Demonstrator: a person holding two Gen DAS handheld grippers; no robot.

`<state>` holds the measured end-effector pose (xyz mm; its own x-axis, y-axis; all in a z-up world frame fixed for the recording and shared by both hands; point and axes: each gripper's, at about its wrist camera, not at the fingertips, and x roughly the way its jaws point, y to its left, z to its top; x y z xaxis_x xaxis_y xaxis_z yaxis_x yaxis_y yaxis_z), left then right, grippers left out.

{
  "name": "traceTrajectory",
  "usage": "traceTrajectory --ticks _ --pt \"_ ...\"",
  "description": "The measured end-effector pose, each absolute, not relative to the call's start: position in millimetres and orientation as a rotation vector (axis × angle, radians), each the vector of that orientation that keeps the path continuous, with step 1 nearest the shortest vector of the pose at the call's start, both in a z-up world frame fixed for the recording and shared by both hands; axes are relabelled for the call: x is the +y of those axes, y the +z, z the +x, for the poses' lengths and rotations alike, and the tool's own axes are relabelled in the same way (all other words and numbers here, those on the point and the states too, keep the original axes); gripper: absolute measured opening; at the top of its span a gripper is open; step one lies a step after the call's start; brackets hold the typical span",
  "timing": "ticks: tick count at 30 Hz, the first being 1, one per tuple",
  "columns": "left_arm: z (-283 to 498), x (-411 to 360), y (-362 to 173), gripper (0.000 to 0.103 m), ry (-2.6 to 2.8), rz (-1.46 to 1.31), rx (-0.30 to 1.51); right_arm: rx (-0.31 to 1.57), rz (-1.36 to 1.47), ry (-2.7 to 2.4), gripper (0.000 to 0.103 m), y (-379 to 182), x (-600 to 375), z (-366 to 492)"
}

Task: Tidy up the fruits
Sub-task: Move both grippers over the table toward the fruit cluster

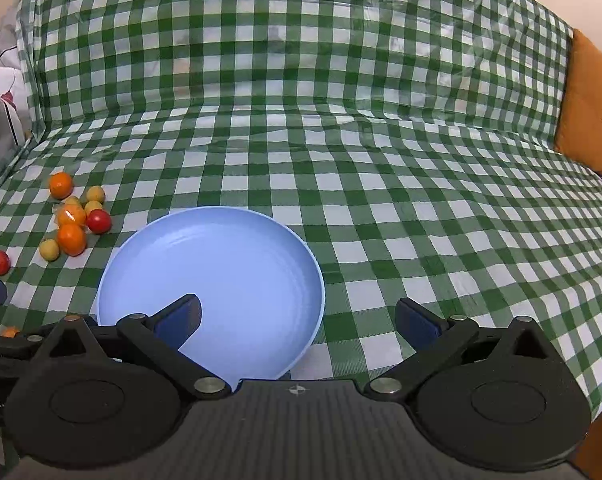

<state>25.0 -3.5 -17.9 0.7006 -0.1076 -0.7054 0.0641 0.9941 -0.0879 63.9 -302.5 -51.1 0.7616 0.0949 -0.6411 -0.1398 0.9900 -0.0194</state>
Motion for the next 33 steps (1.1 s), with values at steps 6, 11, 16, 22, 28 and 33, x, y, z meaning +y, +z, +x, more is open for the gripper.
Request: traceTrajectory --ticks 6,11,16,22,28,33 --pt "34 -7 -12 0.103 -0.090 -0.057 0.797 0.676 -0.084 0.119 0.102 -52 -298 66" --pt "36 -9 -11 0.103 -0.089 -0.052 0.801 0.651 -0.101 0.113 0.102 -52 -299 66" --pt "36 -12 -10 0.103 -0.088 -0.045 0.814 0.634 -0.118 0.106 0.098 -53 -300 67" --pt "35 -14 -10 0.103 -0.087 -0.045 0.815 0.614 -0.103 0.100 0.098 -53 -303 67" --pt "35 -17 -8 0.103 -0.084 -0.043 0.820 0.598 -0.090 0.087 0.098 -53 -304 69" --pt "37 -17 -9 0.103 -0.087 -0.051 0.849 0.623 -0.066 0.095 0.098 -54 -304 71"
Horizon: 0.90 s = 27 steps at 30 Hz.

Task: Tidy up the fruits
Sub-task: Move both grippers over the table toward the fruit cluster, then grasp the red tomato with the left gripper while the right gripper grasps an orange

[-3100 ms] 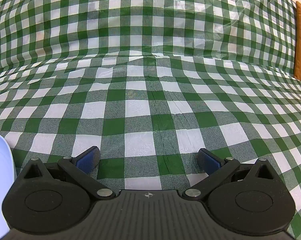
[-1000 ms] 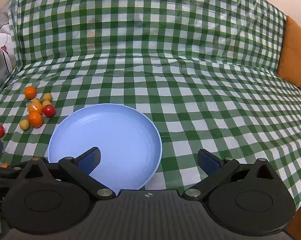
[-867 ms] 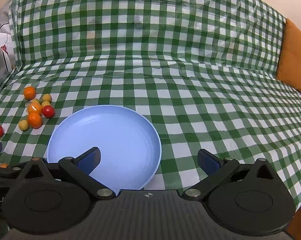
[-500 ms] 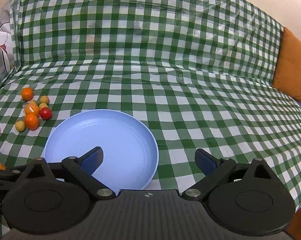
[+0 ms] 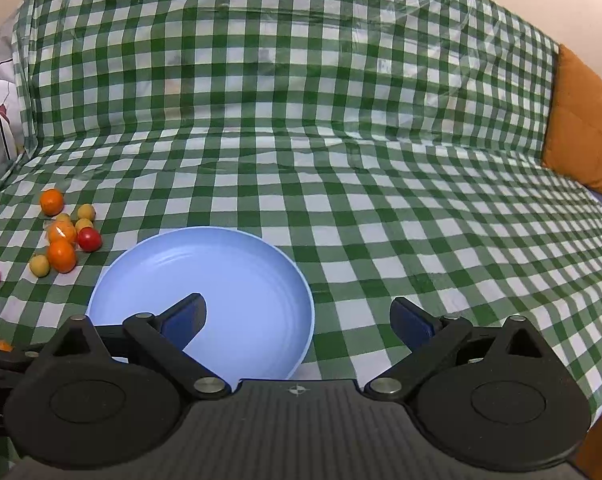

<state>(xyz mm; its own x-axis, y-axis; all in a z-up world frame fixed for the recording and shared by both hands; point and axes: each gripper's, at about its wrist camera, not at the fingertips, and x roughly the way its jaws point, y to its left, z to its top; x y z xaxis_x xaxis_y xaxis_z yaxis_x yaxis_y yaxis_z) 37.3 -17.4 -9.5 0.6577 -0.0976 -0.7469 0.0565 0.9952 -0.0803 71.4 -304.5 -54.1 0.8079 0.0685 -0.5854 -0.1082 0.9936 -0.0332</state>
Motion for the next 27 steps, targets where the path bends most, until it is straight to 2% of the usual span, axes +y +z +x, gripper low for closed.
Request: traceTrajectory --ticks 11,20,22,24,27 --pt "37 -20 -5 0.103 -0.094 -0.073 0.862 0.631 -0.061 0.083 0.095 -53 -301 71" --pt "32 -14 -7 0.102 -0.082 -0.057 0.850 0.632 -0.048 0.100 0.076 -52 -300 69" --pt "30 -4 -4 0.095 -0.061 -0.063 0.833 0.632 -0.039 0.116 0.068 -51 -297 68" --pt "31 6 -3 0.066 -0.033 -0.059 0.838 0.631 -0.029 0.140 0.062 -50 -294 66" --pt "34 32 -3 0.042 -0.008 -0.094 0.885 0.622 -0.008 0.194 0.058 -45 -283 63"
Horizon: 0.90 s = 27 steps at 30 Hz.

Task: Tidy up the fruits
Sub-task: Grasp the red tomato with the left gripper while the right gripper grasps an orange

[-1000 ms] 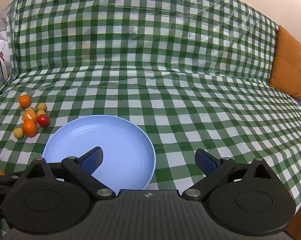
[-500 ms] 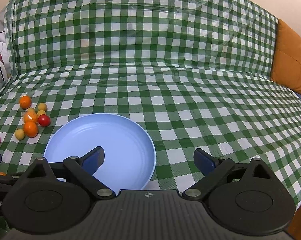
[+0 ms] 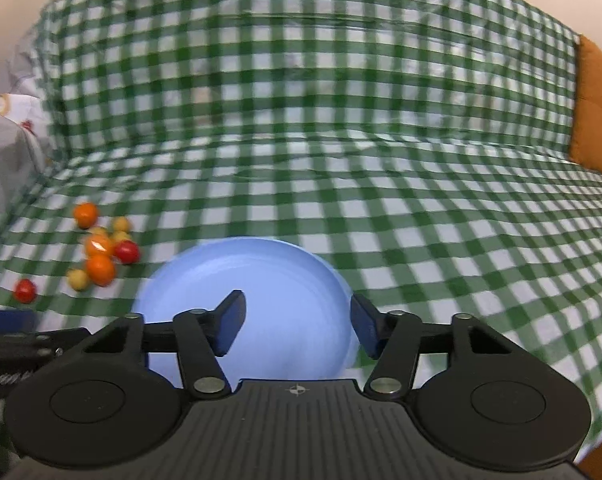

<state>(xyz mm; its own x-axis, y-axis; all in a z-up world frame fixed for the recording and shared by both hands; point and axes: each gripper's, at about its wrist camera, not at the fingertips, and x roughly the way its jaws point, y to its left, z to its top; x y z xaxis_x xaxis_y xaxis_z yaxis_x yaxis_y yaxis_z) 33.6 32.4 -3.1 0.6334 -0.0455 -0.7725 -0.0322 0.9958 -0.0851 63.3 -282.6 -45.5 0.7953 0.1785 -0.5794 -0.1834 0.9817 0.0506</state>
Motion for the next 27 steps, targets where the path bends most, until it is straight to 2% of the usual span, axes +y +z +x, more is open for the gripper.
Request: traceTrajectory --ticks 3,8,13,16,18,21,27 --pt "46 65 4 0.039 -0.050 -0.123 0.922 0.616 0.003 0.277 0.058 -42 -263 58" --pt "67 114 14 0.040 -0.101 0.080 0.846 0.620 -0.010 0.483 0.058 -38 -218 48" --pt "82 174 -6 0.041 -0.024 -0.164 0.963 0.637 -0.099 0.652 0.064 -42 -164 35" --pt "86 179 -10 0.041 0.042 -0.142 0.970 0.652 -0.156 0.695 0.066 -52 -139 30" --pt "86 180 -13 0.045 0.056 -0.141 0.981 0.675 -0.173 0.704 0.067 -60 -126 32" --pt "89 184 -17 0.056 0.060 -0.150 0.998 0.704 -0.171 0.723 0.069 -69 -122 32" --pt "108 167 -30 0.059 0.125 -0.092 1.068 0.760 -0.191 0.738 0.070 -89 -124 33"
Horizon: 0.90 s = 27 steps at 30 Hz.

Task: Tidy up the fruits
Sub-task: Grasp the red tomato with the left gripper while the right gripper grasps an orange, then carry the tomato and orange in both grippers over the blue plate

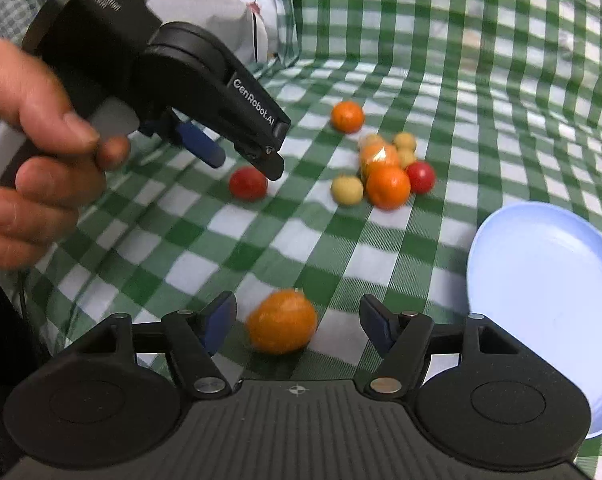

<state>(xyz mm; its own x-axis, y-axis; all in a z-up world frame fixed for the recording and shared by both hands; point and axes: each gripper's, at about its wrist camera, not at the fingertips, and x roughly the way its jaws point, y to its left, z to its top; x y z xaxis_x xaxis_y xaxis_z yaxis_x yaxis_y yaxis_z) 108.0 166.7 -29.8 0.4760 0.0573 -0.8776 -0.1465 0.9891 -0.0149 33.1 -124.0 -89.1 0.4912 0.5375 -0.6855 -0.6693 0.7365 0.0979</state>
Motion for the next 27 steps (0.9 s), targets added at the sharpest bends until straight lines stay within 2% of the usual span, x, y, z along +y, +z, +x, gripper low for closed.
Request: traceTrajectory --ticks 5,6,7,8,9,14,19,27 --pt "117 168 -39 0.058 0.138 -0.112 1.102 0.781 -0.244 0.764 0.068 -104 -113 34" --pt "118 168 -41 0.055 0.137 -0.107 1.106 0.779 -0.259 0.770 0.061 -107 -110 33" --pt "118 168 -43 0.051 0.134 -0.097 1.110 0.776 -0.280 0.773 0.050 -109 -108 31" --pt "118 168 -44 0.038 0.128 -0.088 1.116 0.771 -0.301 0.777 0.045 -110 -106 30" --pt "118 168 -46 0.036 0.123 -0.078 1.123 0.762 -0.307 0.779 0.043 -109 -106 30" --pt "116 168 -44 0.035 0.107 -0.077 1.092 0.721 -0.269 0.735 0.042 -100 -114 36" --pt "119 160 -52 0.035 0.075 -0.064 1.135 0.769 -0.268 0.701 0.042 -107 -117 43" --pt "105 156 -34 0.035 0.070 -0.087 1.054 0.697 -0.216 0.652 0.042 -90 -130 45"
